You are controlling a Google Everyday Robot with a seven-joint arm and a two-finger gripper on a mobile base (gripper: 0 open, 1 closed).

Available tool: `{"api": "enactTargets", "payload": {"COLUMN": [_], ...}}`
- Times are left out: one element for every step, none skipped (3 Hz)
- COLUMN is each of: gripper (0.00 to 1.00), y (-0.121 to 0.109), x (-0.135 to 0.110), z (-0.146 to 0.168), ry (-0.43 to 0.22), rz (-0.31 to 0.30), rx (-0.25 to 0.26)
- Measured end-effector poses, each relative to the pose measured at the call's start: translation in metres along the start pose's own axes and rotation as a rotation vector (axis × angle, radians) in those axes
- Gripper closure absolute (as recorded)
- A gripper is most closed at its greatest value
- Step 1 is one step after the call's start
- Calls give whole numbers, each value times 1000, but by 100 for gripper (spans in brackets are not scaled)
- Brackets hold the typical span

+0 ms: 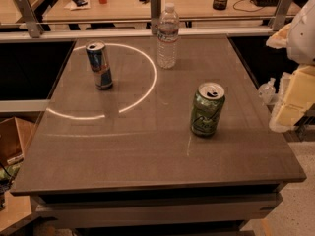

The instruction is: Move green can near water bottle

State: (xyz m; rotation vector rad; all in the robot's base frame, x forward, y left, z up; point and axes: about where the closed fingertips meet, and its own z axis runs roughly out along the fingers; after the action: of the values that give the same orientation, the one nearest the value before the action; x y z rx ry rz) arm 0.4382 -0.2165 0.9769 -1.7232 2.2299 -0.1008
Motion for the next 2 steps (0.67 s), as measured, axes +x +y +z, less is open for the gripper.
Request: {"api": "enactTargets", "payload": {"gripper": [0,0], "y": [0,0], "x": [0,4], "z": [0,-2], "ry": [0,-34], "rz": [0,34], "rx": [0,2]}}
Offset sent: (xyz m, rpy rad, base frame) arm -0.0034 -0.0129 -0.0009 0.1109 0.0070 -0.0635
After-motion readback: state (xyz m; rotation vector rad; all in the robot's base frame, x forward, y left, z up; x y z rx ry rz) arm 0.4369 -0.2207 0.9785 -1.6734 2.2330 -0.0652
